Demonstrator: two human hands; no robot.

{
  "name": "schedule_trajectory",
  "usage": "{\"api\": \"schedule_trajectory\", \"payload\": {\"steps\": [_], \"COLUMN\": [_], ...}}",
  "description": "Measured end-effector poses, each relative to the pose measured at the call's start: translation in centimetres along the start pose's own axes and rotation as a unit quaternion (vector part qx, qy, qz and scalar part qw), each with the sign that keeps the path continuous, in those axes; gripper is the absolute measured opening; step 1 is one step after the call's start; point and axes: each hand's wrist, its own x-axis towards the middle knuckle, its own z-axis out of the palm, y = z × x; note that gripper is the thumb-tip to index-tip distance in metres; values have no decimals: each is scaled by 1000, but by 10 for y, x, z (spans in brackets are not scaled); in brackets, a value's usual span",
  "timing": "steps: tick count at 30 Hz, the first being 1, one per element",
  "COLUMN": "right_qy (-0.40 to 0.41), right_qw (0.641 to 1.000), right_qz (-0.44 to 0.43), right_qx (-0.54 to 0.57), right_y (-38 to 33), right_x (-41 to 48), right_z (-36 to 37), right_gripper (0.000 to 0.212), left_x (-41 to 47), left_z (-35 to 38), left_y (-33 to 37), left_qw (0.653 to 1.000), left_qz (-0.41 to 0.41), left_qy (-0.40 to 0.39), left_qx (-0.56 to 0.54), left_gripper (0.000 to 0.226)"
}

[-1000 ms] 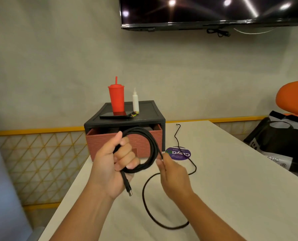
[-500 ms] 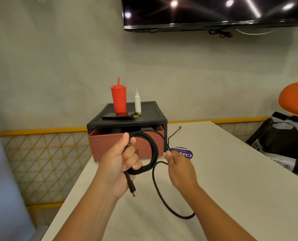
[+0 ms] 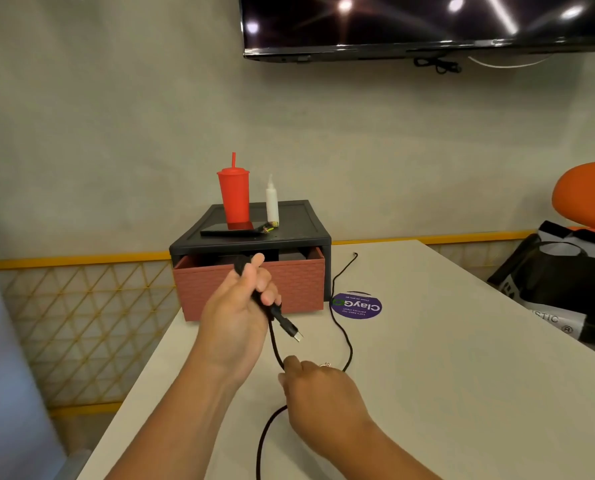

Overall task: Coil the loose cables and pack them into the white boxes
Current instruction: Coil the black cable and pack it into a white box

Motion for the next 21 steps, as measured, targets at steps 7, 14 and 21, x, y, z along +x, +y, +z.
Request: {"api": "schedule_trajectory", "payload": {"steps": [7, 14, 21], "right_qy": [-33, -95, -80], "right_qw": [993, 933, 955], "right_qz": [-65, -20, -21], "right_qx": [95, 346, 283], "right_y": [1, 30, 69], "right_x": [0, -1, 12], "right_z": [-11, -25, -59], "right_gripper": [21, 33, 28], "left_x": [2, 10, 2], "left_z": [-12, -41, -42], "left_y": [-40, -35, -23], "left_qw": [872, 650, 655], "left_qz": [140, 154, 37], "left_qy": [-80, -178, -249], "left_qx": [462, 722, 713], "left_gripper": [22, 34, 48]}}
